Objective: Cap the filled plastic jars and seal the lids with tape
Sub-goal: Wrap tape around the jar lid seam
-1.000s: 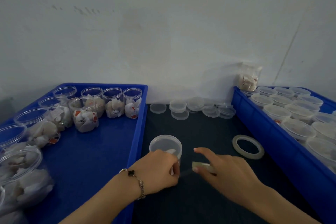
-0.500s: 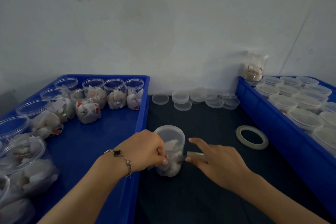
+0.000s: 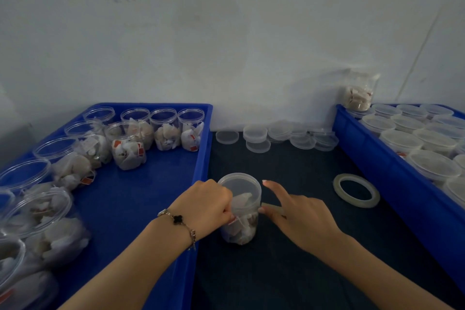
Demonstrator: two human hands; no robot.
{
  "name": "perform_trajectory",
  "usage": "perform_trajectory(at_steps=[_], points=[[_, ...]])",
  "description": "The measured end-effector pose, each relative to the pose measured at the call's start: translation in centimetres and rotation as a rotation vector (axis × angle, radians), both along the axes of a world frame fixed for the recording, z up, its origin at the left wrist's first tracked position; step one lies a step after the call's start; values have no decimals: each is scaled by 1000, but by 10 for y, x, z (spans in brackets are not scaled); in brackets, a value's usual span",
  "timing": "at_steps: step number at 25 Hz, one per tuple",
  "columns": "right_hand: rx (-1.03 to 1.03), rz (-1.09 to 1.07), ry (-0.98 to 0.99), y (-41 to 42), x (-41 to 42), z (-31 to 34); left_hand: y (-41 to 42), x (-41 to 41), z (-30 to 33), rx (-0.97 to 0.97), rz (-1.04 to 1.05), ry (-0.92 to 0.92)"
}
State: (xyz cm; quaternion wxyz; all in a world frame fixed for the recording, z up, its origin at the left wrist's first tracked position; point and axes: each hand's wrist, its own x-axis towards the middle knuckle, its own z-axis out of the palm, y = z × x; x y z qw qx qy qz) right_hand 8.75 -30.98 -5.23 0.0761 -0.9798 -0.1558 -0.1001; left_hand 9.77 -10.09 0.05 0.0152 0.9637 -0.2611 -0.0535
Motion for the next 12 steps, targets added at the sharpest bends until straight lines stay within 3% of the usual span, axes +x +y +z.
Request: perform_trajectory(at_steps=[7,12], points=[[-48,123,-54,-2,3,-1,11,9,-4,42,14,-250],[-32,133,-80,-2,7,-5,20,20,-4,13,-109,-94]])
